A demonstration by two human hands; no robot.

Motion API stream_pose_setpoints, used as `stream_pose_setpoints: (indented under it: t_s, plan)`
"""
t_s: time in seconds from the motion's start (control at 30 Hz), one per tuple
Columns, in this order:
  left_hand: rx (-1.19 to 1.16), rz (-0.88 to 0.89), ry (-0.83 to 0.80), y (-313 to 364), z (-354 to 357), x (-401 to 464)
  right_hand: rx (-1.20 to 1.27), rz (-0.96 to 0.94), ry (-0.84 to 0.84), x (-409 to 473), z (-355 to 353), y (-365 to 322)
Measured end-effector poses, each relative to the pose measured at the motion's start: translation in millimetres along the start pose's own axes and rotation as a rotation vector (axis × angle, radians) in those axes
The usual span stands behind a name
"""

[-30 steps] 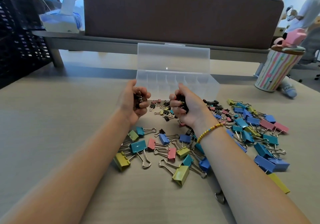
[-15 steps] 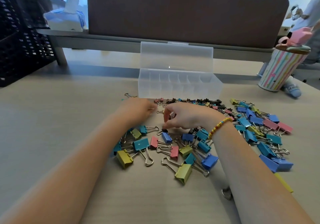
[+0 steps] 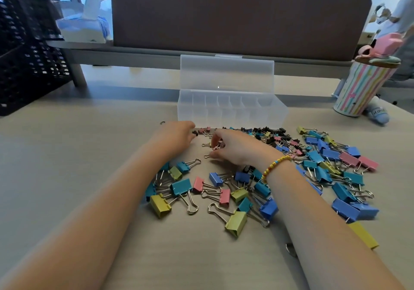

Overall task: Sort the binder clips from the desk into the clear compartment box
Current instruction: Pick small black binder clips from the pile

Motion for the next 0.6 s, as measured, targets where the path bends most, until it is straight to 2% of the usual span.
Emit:
stream_pose_setpoints:
  t_s: [0.13,0.33,0.43,0.6]
  plan:
    - [0.022,-0.036,-0.032,-3.5,5.1,12.4,-0.044,-0.011,-0.049,1.1,2.1,0.2]
    - [0.087,-0.041,-0.065,-3.2,8.2,15.1,-0.122,-0.004,-0.034,7.2,7.7,-3.6]
    - [0.111,0.019,-0.125,-1.7,4.8,12.8,-0.176,-0.003,-0.047,5.6,8.2,-5.9]
    - [0.319,0.101,-0.15,11.2,-2.3,-0.5,-0.359,-0.071,-0.06,3.8,14.2,-15.3]
Point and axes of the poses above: each hand's wrist, its own x-axis towards the middle knuckle, its own z-axis out of the palm, y = z × x, the point moved 3 cm from there along x, towards the middle knuckle, and after that the axes turned 4 degrees about x, right-handed, at the moved point
